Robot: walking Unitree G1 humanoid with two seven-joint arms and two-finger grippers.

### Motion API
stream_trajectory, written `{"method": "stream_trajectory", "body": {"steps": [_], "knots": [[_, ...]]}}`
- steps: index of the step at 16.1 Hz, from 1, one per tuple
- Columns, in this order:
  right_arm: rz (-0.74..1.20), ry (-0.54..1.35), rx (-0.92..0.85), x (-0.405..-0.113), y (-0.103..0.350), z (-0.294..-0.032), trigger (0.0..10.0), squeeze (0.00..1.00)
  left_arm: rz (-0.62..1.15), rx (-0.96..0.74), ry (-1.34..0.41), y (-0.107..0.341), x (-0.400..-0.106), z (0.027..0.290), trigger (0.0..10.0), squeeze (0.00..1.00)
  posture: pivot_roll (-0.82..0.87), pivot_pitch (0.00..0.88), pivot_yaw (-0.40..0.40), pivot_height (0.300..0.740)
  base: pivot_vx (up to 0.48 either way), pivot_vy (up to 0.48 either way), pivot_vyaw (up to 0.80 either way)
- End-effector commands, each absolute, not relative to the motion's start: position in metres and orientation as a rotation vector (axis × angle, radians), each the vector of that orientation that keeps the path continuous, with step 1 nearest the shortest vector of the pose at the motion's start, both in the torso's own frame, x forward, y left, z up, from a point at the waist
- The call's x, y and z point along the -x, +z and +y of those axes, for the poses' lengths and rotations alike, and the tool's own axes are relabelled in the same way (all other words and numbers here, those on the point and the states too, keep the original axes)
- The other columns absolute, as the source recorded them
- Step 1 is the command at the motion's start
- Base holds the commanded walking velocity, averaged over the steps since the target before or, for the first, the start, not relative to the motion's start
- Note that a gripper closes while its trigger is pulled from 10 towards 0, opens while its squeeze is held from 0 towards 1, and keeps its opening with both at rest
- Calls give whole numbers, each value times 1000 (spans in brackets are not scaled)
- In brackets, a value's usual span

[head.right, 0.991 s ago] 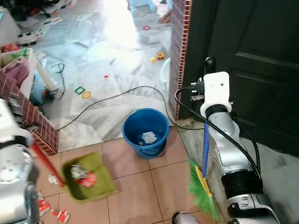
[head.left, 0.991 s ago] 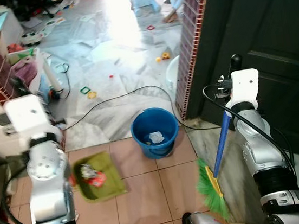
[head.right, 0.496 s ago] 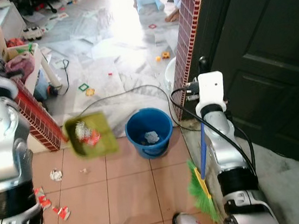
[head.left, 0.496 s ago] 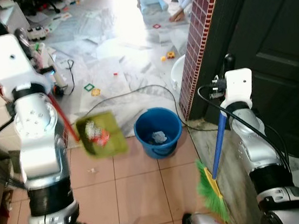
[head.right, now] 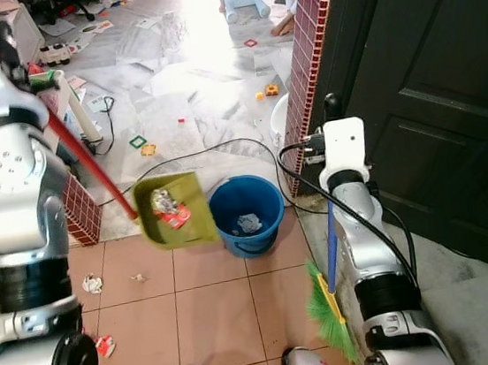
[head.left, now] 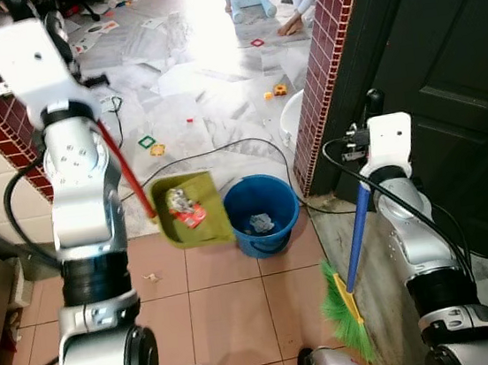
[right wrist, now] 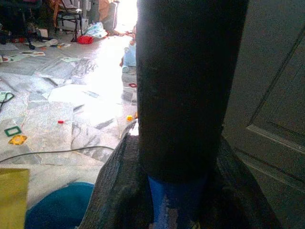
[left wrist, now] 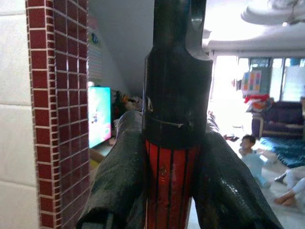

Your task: Sweep floor

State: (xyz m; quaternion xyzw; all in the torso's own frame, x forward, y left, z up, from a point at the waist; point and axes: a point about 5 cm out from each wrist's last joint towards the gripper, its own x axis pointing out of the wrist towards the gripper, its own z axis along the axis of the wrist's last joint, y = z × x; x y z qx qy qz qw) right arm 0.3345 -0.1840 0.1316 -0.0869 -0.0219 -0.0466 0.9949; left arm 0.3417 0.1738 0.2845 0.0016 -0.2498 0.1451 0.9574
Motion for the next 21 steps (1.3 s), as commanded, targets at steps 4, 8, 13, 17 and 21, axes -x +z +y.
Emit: {"method": "stream_trajectory", "body": {"steps": [4,8,13,17,21], "knots": [[-74,-81,177,-331,135,-182,10000,0,-641,29,276,310,-339,168,10000,0,-104,65,16,740,0,0,0],[-74,-83,178,-331,136,-182,10000,0,-636,27,258,304,-342,165,10000,0,-106,66,16,740,235,0,0],[-74,-74,173,-331,135,-179,10000,0,-618,33,227,296,-344,157,10000,0,-105,66,17,740,480,0,0],[-61,-60,173,-329,131,-177,10000,0,-603,27,219,292,-345,156,10000,0,-102,65,18,740,480,0,0],[-60,-50,177,-328,130,-177,10000,0,-602,26,223,291,-346,157,10000,0,-105,63,19,740,414,0,0]]}}
